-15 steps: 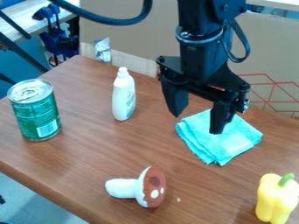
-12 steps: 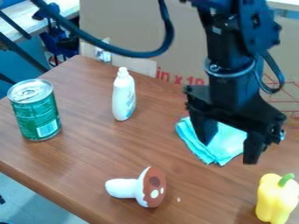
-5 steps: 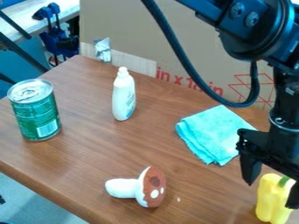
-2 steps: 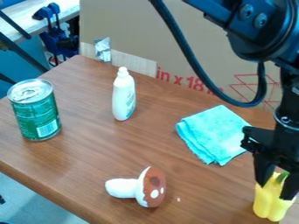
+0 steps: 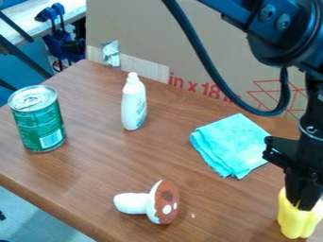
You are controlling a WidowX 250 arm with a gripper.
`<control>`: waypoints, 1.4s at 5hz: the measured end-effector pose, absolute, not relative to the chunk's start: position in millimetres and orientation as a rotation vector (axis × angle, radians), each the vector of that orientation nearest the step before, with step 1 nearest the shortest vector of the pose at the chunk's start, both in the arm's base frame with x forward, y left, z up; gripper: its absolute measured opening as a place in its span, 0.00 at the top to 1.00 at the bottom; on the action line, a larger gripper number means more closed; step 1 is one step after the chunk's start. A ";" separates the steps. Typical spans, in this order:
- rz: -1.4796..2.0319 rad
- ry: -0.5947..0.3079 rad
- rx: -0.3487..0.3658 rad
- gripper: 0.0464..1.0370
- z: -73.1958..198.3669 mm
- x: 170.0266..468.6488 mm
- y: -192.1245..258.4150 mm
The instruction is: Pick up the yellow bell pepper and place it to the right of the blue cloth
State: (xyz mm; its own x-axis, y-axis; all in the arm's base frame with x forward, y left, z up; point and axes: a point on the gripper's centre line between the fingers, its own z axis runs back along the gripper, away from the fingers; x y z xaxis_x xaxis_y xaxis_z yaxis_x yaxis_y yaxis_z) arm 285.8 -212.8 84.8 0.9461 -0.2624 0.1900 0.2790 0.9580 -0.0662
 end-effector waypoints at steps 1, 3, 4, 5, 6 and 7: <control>-0.271 -0.190 -0.098 0.94 84.9 286.6 -212.1; -0.295 -0.244 -0.107 0.94 96.6 297.8 -207.6; -0.298 -0.324 -0.136 0.94 116.1 318.4 -210.0; -0.327 -0.365 -0.146 0.94 125.5 338.9 -219.4; -0.337 -0.336 -0.143 0.94 118.7 363.4 -225.3; -0.334 -0.292 -0.103 0.94 105.5 382.3 -224.5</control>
